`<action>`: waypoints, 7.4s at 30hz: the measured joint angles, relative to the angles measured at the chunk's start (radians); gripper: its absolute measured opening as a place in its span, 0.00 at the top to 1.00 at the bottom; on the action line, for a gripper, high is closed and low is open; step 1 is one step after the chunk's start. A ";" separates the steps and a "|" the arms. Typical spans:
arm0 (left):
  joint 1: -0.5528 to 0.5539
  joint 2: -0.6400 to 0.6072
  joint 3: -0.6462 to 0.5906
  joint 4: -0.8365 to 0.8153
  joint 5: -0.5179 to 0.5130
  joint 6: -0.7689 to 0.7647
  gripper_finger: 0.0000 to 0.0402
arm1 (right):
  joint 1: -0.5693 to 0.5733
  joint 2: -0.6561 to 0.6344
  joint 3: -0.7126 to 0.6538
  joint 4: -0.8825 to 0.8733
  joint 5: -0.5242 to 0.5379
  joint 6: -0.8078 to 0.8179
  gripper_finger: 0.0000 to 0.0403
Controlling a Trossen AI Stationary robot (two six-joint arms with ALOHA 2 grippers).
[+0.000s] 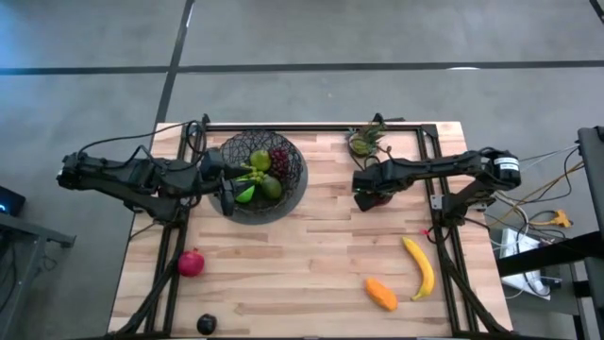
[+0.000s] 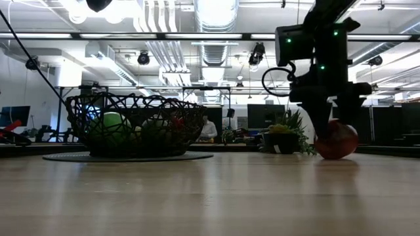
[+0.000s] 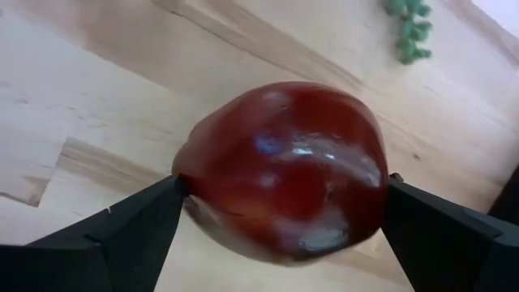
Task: Build produce basket
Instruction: Put the red apple into the black wire basket, then put the yellow banana into the black wire basket
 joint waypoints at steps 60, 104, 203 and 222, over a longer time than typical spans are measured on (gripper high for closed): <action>-0.001 -0.118 0.019 0.038 -0.007 0.031 0.60 | 0.022 0.810 1.348 -0.096 0.251 -0.892 0.15; 0.000 -0.029 0.005 0.040 -0.001 0.008 0.60 | 0.541 -0.123 0.191 -0.238 -0.228 0.471 0.13; -0.010 0.358 -0.018 0.492 0.002 0.420 0.27 | -0.032 -0.256 -0.017 1.346 0.036 0.231 0.74; -0.004 0.403 -0.016 0.598 -0.148 0.396 0.56 | -0.036 -0.256 -0.017 1.348 0.045 0.213 0.74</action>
